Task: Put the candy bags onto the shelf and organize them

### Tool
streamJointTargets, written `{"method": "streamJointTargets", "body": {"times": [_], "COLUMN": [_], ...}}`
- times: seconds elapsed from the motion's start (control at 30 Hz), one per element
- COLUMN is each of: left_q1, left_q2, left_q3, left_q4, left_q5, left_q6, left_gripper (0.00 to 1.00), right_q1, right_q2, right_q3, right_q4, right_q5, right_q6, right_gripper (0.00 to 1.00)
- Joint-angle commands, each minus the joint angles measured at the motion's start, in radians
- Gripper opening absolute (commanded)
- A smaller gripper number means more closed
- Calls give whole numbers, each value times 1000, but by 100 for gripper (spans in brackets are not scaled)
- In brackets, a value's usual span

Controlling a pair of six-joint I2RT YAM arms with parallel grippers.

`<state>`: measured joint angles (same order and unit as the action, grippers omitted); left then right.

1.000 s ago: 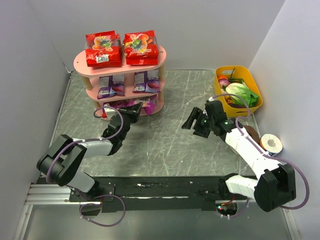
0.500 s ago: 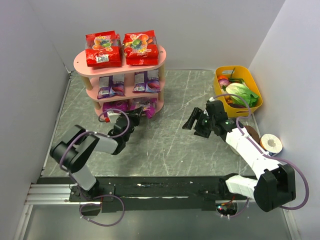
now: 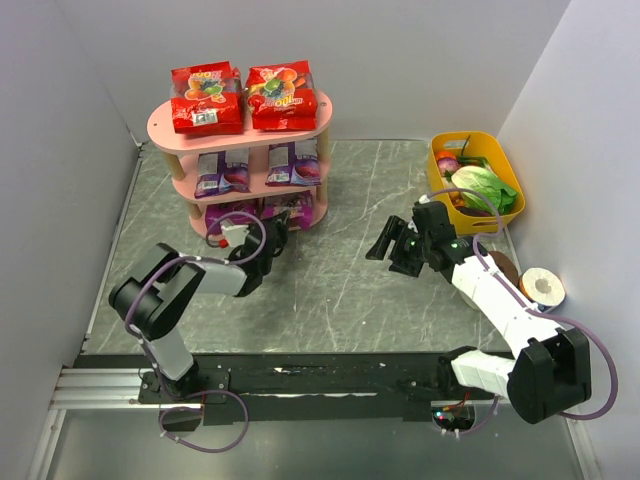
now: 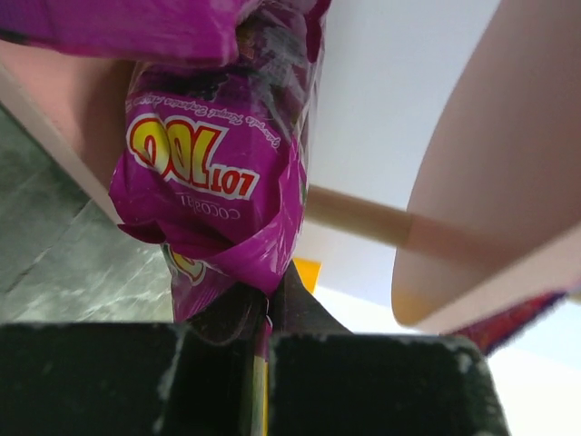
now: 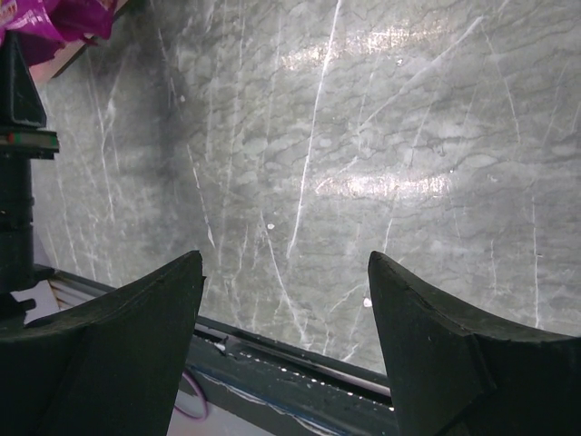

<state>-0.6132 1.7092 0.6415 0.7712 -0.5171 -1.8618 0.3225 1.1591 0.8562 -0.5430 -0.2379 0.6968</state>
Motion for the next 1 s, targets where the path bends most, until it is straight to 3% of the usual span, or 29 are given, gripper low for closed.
{"method": "streamJointTargets", "body": {"times": [0.0, 0.2, 0.53, 0.8, 0.97], "left_q1": [-7, -2, 10, 26, 36], "left_q2": [29, 96, 173, 202, 162], "left_q3": [102, 132, 156, 162, 156], "left_q4": [-177, -201, -142, -63, -55], "left_q5": [-60, -43, 0, 51, 61], "left_q6": [-129, -214, -212, -165, -103], "left_gripper": [1, 1, 2, 13, 26], "right_q1": [-14, -31, -53, -59, -59], "right_q2": [-22, -29, -24, -24, -36], "right_q3": [-6, -8, 1, 1, -6], "right_q4": [3, -6, -14, -14, -14], "right_q5": [2, 6, 0, -3, -1], "right_q6": [-11, -17, -33, -33, -23], "right_gripper": [80, 80, 80, 80, 80]}}
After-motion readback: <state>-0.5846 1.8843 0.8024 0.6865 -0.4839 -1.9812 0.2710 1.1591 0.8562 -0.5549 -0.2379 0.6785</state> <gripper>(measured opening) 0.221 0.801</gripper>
